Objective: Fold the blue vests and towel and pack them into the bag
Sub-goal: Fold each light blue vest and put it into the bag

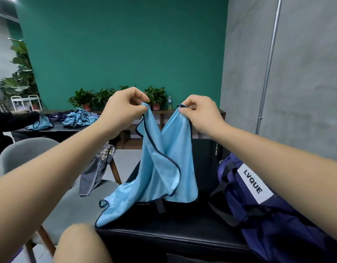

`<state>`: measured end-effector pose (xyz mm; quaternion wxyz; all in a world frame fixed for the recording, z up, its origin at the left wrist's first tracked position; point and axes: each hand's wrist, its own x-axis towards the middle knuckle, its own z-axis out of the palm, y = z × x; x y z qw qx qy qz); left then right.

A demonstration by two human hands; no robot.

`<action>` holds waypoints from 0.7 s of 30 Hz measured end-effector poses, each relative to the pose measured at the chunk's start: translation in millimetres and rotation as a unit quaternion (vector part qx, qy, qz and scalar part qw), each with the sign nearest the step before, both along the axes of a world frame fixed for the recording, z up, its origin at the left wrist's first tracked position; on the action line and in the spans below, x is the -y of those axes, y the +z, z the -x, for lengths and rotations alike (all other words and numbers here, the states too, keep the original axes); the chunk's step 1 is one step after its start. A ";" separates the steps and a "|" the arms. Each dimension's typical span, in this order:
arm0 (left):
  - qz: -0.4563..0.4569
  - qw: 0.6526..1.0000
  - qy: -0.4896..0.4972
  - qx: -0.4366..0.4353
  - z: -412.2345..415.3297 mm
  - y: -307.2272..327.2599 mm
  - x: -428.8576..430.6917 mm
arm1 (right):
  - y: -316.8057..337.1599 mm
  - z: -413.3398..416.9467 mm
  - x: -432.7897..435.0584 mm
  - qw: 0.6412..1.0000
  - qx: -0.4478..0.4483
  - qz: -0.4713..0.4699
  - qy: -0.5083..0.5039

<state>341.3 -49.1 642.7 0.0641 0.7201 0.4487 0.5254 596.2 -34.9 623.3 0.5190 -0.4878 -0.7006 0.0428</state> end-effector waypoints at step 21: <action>0.075 0.993 -0.022 0.086 5.2 21.1 -7.5 | 31.8 -50.4 -3.2 0.987 0.088 0.129 -0.030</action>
